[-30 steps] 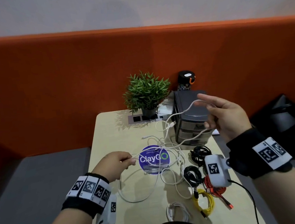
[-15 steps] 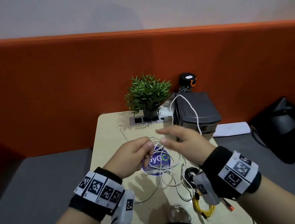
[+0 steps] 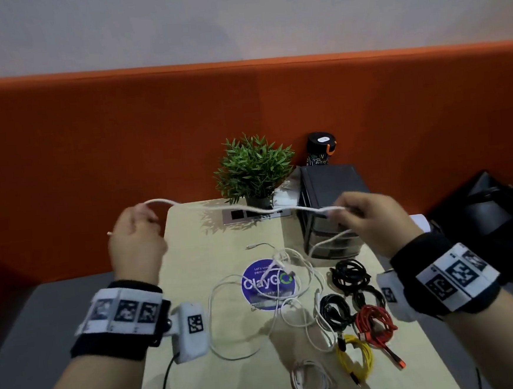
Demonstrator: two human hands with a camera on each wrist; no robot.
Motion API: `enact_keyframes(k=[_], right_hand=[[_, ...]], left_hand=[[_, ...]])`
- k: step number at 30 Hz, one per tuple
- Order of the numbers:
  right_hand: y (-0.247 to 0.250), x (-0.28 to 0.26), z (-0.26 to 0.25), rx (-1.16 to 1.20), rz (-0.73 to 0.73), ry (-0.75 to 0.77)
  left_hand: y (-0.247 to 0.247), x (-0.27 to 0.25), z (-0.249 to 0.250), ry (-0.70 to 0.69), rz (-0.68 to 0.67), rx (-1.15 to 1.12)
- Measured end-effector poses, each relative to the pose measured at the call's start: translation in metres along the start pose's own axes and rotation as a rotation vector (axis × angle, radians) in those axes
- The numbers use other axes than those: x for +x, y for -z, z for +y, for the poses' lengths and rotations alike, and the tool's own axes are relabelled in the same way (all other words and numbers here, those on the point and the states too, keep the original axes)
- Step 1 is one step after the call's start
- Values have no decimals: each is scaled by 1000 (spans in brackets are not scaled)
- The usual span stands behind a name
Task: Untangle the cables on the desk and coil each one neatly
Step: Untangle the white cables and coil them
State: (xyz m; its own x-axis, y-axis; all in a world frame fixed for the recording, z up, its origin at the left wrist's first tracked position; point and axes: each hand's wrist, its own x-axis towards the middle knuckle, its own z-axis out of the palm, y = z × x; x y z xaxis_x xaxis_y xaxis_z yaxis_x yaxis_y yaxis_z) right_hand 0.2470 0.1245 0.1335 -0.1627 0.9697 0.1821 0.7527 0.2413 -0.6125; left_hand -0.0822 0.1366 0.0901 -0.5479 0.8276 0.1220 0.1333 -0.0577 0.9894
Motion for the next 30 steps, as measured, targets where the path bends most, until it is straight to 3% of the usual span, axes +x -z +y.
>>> enact_keyframes(k=[6, 9, 11, 13, 15, 18, 20, 22, 26, 30], right_hand=[[20, 4, 14, 15, 90, -18], [22, 11, 23, -181, 136, -19], [22, 14, 27, -250, 216, -55], [22, 13, 29, -173, 273, -139], [20, 12, 23, 64, 282, -173], [14, 11, 1, 483, 114, -187], [10, 11, -10, 593, -14, -165], [7, 9, -20, 610, -94, -123], [-6, 3, -39, 369, -192, 24], [-10, -3, -61, 320, -294, 208]], left_hand=[[10, 14, -2, 80, 89, 30], [5, 12, -6, 150, 78, 5], [3, 8, -11, 182, -68, -36], [0, 0, -15, 202, -283, 3], [-3, -13, -17, 213, -473, 115], [-12, -31, -19, 203, -725, 332], [-19, -41, -18, 151, -853, 522], [-28, -45, -15, 40, -856, 594], [-47, -49, 3, -252, -823, 436], [-64, -53, 25, -456, -911, 341]])
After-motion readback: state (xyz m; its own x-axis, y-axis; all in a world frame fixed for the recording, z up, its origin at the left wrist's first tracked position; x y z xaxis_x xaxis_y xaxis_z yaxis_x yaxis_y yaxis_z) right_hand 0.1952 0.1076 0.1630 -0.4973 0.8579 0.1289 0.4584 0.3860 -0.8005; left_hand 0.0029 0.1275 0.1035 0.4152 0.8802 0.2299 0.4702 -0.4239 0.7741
